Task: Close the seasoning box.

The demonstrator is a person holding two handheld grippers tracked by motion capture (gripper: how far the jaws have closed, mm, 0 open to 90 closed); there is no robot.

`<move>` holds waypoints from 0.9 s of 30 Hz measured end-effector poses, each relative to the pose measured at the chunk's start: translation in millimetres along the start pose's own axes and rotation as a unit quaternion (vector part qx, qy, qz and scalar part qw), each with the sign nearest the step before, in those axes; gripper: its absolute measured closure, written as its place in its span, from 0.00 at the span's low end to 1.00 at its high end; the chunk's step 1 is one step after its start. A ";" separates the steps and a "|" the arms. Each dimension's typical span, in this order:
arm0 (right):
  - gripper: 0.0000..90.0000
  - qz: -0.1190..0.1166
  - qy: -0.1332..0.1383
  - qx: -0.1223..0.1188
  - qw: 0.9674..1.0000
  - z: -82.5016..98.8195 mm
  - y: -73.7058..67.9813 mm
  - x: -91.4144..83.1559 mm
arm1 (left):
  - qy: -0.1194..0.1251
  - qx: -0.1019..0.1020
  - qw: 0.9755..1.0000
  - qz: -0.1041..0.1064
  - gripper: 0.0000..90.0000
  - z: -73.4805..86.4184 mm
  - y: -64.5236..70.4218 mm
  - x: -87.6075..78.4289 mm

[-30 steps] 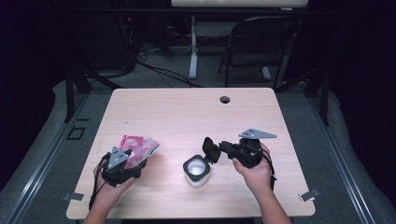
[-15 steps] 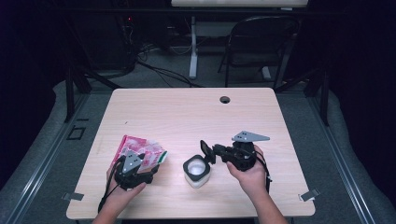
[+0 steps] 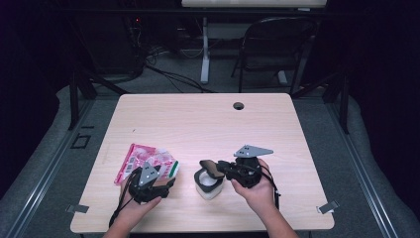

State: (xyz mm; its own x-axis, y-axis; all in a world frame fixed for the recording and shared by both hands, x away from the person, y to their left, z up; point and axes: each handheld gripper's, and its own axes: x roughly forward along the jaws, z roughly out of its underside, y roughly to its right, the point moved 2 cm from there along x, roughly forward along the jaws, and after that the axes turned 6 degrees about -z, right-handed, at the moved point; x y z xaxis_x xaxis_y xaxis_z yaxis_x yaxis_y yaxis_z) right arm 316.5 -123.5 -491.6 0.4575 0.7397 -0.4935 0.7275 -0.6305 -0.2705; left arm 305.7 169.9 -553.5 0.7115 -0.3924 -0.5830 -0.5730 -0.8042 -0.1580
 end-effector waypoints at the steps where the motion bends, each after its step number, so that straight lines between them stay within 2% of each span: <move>1: 0.91 -0.002 -0.001 -0.002 1.000 0.1 -0.5 0.2 | 0.000 0.002 1.000 0.001 0.34 -0.6 0.3 -0.4; 11: 0.88 -0.002 0.003 -0.001 1.000 -0.1 -0.4 -2.1 | 0.011 -0.013 1.000 0.007 0.34 -6.1 -1.7 -6.4; 20: 0.81 0.010 0.010 0.008 1.000 -0.5 7.7 -12.2 | 0.024 -0.020 0.999 0.009 0.34 -15.1 -6.9 -15.3; 27: 0.74 0.033 0.023 0.016 0.999 1.2 15.9 -20.9 | 0.040 -0.037 0.999 -0.007 0.35 -18.2 -18.6 -20.6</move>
State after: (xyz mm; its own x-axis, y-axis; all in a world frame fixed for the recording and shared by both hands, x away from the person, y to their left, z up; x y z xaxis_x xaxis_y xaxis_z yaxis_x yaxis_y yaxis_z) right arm 317.9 -149.3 -486.6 0.5270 0.7063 -0.4726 0.6790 -0.6844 -0.2657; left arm 309.1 184.9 -524.1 0.7514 -0.4121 -0.5154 -0.5330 -0.8394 -0.1058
